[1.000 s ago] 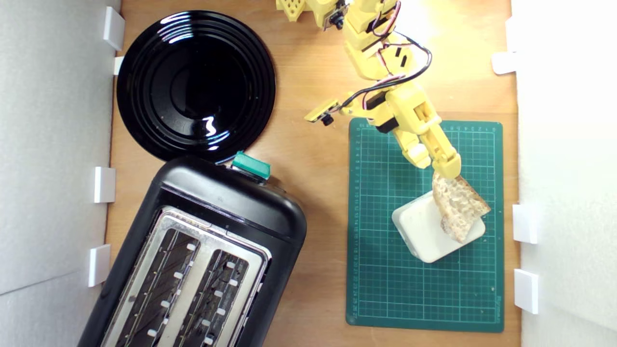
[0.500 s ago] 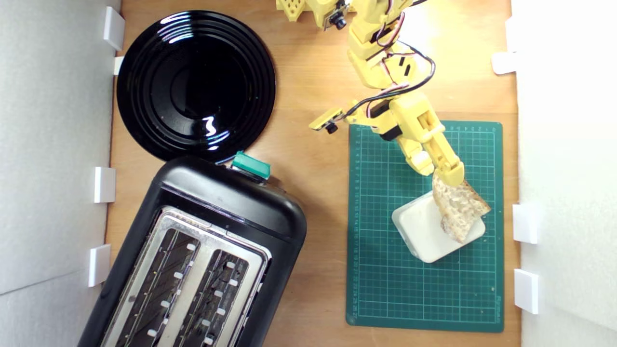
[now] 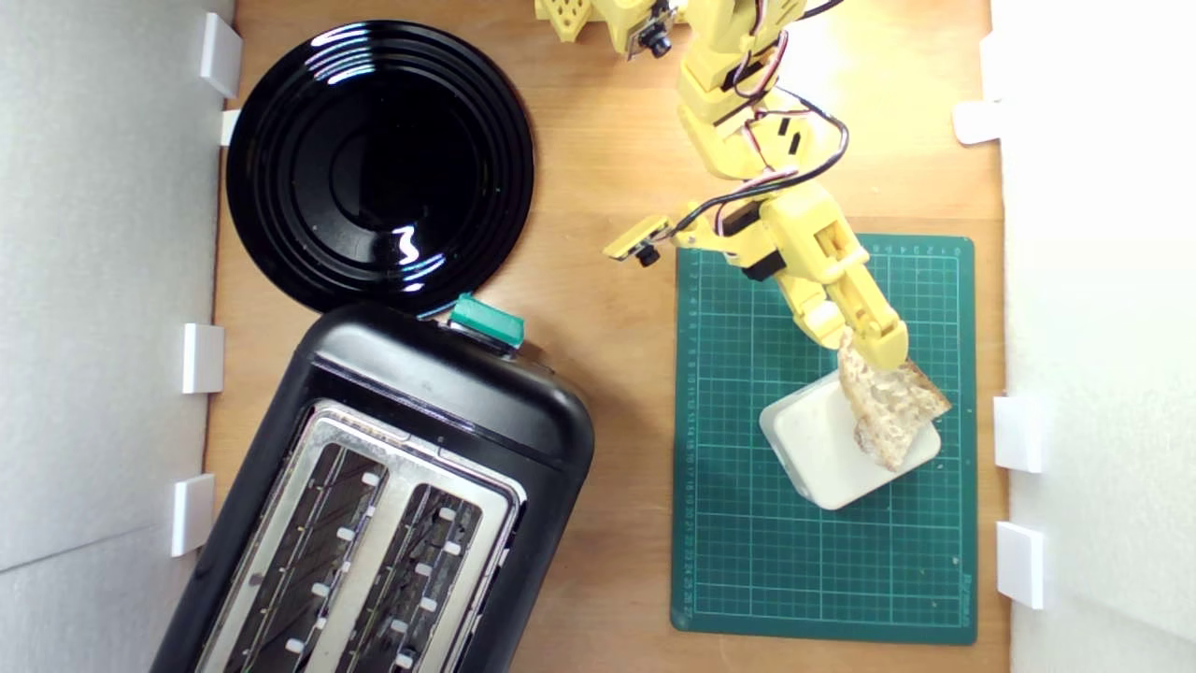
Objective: Pick bread and place in toaster
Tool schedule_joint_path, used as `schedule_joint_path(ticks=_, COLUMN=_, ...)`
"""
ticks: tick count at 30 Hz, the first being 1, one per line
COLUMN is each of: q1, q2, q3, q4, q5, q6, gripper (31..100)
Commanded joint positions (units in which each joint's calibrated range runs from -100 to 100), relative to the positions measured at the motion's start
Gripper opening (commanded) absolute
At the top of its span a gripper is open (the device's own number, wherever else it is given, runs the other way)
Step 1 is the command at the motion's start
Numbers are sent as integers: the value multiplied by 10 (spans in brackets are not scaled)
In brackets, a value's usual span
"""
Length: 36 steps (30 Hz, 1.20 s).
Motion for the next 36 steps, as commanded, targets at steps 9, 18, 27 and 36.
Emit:
schedule_joint_path(ticks=9, q1=-5, q2=-8, q3=-19, q4=-4, q5=-19, q6=-1, gripper=720)
schedule_joint_path(ticks=18, q1=-3, q2=-12, q3=-18, q4=-4, q5=-19, q6=-1, gripper=660)
schedule_joint_path(ticks=27, q1=-3, q2=-13, q3=-16, q4=-4, q5=-19, q6=-2, gripper=592)
schedule_joint_path(ticks=36, q1=-3, q2=-13, q3=-14, q4=-4, q5=-19, q6=-2, gripper=556)
